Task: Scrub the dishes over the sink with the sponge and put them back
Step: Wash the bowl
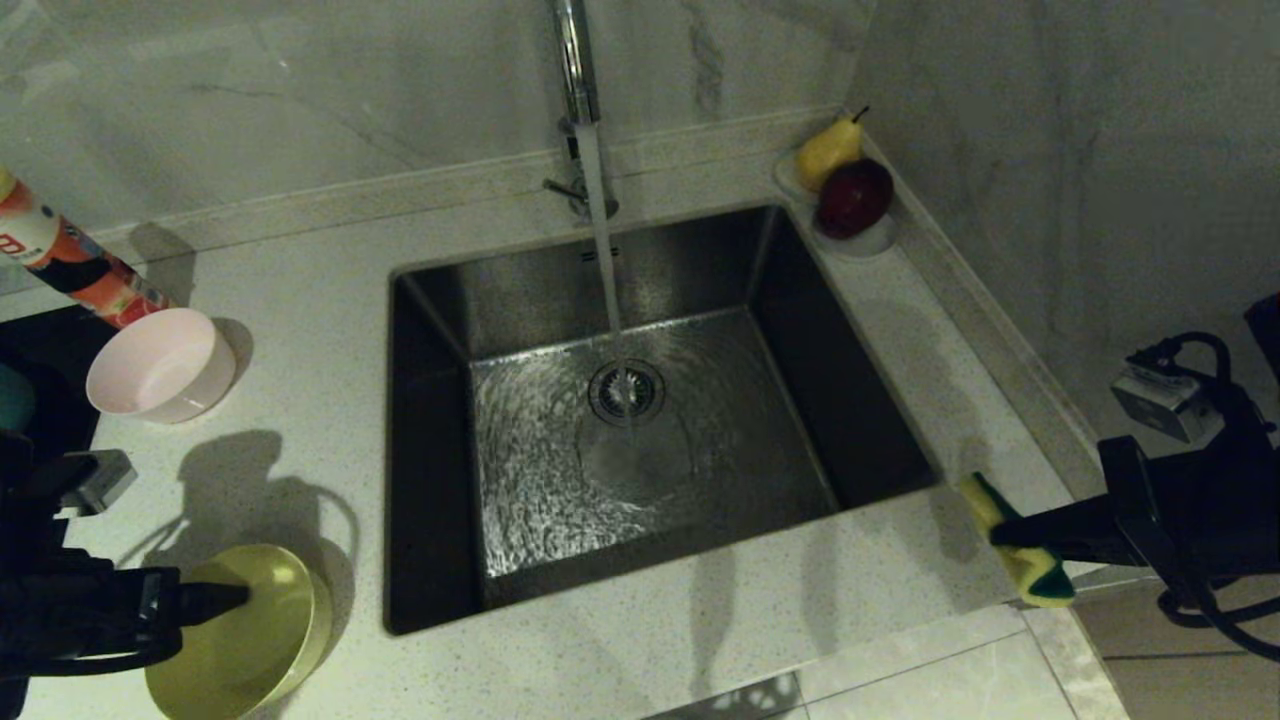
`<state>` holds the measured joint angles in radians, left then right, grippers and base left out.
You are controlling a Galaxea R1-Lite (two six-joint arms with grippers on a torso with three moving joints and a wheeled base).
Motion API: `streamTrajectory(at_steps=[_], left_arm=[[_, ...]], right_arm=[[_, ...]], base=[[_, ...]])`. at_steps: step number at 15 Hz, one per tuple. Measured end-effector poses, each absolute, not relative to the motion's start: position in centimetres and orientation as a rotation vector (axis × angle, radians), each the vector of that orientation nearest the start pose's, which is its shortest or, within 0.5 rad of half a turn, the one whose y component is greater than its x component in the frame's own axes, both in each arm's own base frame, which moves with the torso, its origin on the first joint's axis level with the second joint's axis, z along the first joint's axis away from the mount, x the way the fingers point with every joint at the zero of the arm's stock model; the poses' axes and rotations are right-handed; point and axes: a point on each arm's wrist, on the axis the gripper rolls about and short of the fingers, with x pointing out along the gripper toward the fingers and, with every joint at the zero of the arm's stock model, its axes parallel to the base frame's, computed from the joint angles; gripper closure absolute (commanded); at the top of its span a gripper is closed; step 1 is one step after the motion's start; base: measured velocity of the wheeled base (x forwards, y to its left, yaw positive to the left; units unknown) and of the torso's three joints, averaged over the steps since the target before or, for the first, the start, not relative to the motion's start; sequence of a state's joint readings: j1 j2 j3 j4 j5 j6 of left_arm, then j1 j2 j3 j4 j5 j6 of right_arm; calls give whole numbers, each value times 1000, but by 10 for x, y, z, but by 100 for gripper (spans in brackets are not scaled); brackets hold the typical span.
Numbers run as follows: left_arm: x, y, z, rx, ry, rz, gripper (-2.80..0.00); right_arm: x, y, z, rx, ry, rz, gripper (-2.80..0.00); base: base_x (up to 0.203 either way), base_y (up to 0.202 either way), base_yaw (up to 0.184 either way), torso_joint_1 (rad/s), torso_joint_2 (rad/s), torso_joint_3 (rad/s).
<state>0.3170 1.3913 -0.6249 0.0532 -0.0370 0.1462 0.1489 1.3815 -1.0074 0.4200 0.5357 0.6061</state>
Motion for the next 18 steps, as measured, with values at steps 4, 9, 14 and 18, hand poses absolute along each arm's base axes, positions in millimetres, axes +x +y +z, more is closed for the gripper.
streamTrajectory(at_steps=[4,9,14,18], left_arm=[[187,62,159,16,815,223,-280],[190,68,166,8,796,264,-280],[189,68,157,-84,850,269,-280],[191,67,156,-194,871,232,-280]], right_arm=[[199,40,227,710,981,381,0],[199,39,227,713,980,379,0],[198,39,227,712,979,381,0],[196,38,229,712,969,379,0]], base=[[0,0,0,0,0,0],[0,0,0,0,0,0],[0,0,0,0,0,0],[0,0,0,0,0,0]])
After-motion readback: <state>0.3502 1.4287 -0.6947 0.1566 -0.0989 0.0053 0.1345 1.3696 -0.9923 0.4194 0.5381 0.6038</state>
